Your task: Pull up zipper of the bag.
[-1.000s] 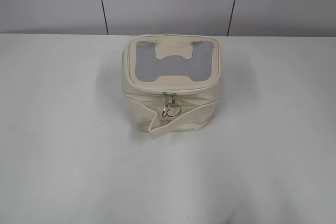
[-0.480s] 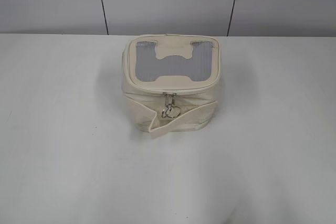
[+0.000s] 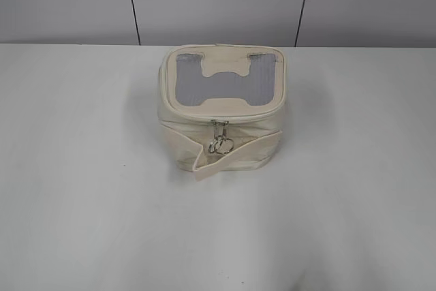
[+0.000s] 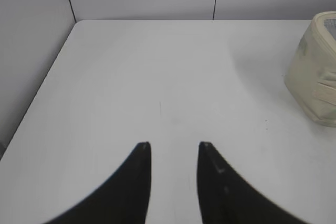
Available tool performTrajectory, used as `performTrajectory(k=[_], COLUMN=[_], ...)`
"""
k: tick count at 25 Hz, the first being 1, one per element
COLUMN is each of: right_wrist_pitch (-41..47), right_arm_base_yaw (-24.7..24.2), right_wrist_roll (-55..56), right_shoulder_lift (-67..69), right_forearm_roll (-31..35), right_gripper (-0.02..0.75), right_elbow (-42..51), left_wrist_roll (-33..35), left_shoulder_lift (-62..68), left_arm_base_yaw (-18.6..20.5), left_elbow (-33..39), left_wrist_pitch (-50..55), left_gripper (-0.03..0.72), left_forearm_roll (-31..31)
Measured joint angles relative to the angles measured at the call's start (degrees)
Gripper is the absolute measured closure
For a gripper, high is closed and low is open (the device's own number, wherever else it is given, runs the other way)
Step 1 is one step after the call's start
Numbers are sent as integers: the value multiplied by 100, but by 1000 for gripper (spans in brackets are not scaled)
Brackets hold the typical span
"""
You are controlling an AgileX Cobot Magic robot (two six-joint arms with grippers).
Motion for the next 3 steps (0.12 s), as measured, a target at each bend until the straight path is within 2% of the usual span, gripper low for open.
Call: performTrajectory(k=[3], right_wrist_pitch=[0], right_arm_base_yaw=[0], right_wrist_roll=[0], right_shoulder_lift=[0], right_forearm_roll=[0], right_gripper=[214], right_elbow=[0], left_wrist_roll=[0], left_shoulder_lift=[0], left_arm_base_yaw=[0], left_elbow=[0], left_wrist_pitch=[0], left_gripper=[449], left_forearm_roll=[0])
